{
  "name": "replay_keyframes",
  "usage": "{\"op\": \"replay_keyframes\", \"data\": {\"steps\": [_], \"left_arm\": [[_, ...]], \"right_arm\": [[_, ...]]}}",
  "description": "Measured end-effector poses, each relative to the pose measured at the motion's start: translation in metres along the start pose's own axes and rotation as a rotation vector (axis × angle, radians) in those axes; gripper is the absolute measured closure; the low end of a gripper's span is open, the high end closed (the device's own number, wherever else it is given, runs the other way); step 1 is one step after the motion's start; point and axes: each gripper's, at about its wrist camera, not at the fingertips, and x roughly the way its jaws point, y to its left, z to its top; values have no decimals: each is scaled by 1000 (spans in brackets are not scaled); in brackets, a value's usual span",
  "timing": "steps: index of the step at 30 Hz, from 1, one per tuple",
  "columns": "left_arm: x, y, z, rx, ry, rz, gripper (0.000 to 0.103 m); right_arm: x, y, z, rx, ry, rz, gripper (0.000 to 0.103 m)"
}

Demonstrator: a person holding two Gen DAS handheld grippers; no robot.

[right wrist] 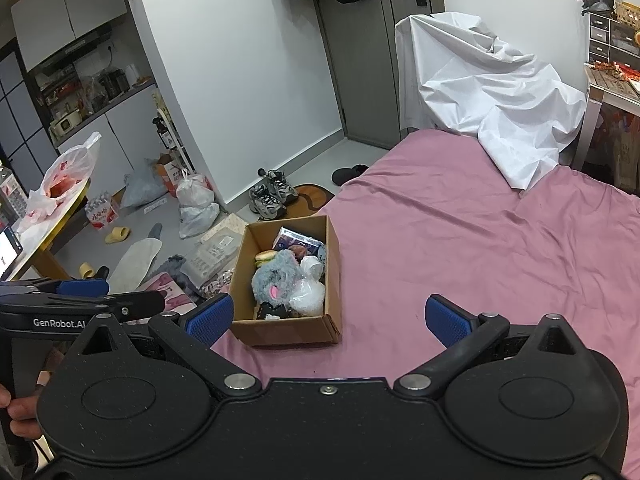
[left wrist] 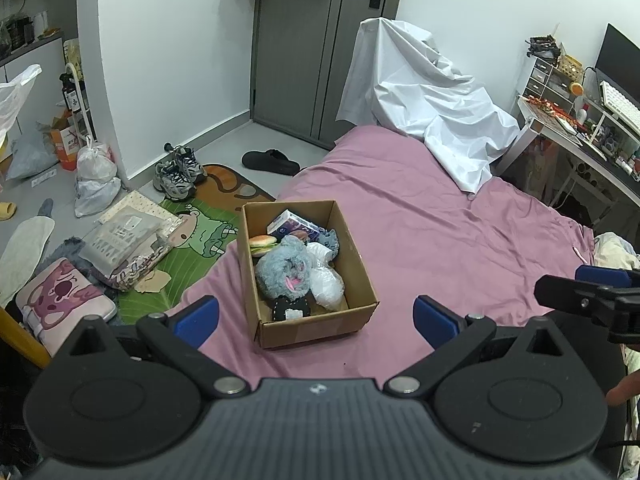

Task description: Organize soft objects

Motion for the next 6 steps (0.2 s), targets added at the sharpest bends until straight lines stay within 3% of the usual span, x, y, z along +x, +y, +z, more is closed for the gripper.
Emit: {"op": "replay_keyframes", "data": {"steps": [6], "left_arm": [[3,-1,0,2,-4,-3,1]], "right_arm": [[5,-1,-3,1,7,-22,0]]}}
